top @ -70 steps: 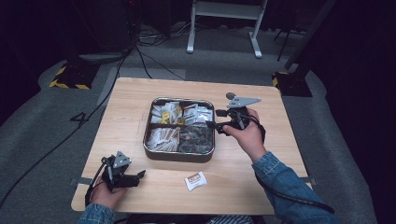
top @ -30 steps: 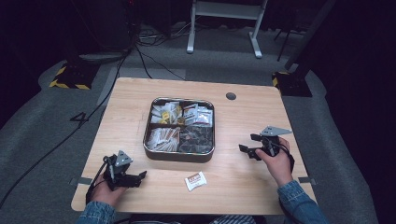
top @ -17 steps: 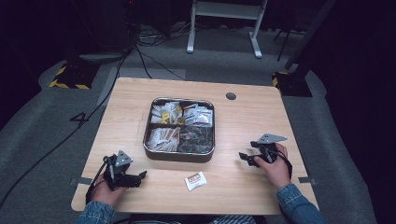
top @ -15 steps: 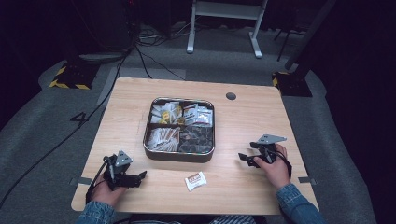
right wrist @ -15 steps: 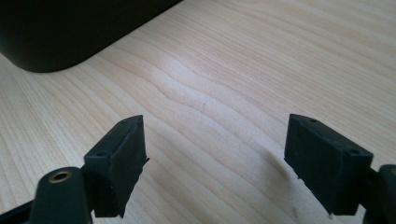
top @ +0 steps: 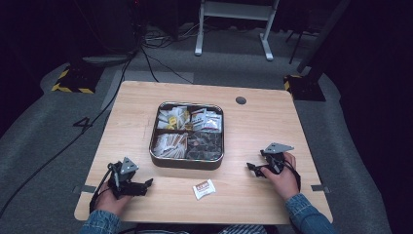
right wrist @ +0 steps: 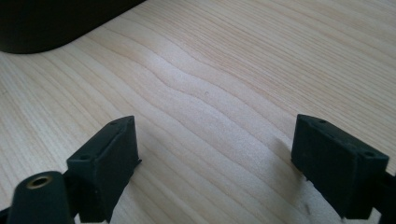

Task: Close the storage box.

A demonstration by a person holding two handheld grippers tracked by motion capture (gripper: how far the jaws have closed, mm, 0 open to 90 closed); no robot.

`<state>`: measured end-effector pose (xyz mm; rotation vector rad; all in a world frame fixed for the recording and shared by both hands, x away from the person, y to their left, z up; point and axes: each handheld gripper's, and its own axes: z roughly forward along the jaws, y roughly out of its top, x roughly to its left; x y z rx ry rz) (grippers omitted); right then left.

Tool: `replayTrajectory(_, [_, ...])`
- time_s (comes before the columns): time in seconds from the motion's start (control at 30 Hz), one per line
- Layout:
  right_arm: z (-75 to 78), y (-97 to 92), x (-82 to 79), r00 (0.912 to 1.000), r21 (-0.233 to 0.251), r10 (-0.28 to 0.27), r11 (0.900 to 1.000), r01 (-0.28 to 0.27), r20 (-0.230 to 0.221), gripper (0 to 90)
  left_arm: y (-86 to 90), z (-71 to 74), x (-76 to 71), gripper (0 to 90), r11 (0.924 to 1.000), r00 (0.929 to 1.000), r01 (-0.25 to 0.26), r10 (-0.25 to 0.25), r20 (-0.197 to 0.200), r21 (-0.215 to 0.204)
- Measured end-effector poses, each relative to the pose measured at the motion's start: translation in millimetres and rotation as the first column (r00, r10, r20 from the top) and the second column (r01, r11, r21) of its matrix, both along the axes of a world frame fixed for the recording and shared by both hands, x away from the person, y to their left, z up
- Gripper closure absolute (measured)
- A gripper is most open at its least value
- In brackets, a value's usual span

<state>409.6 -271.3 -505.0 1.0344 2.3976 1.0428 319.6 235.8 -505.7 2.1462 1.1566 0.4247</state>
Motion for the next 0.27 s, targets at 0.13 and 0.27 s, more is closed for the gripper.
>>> replayTrajectory(0.13, [-0.2,0.4,0.1,1.0,0.001,-0.003,1.0,0.003,-0.001,14.4,-0.1,0.0,-0.1,8.3,1.0,1.0,0.0,0.0,-0.001,-0.001])
replayTrajectory(0.27, [-0.2,0.4,0.1,1.0,0.001,-0.003,1.0,0.003,-0.001,14.4,-0.1,0.0,-0.1,8.3,1.0,1.0,0.0,0.0,-0.001,-0.001])
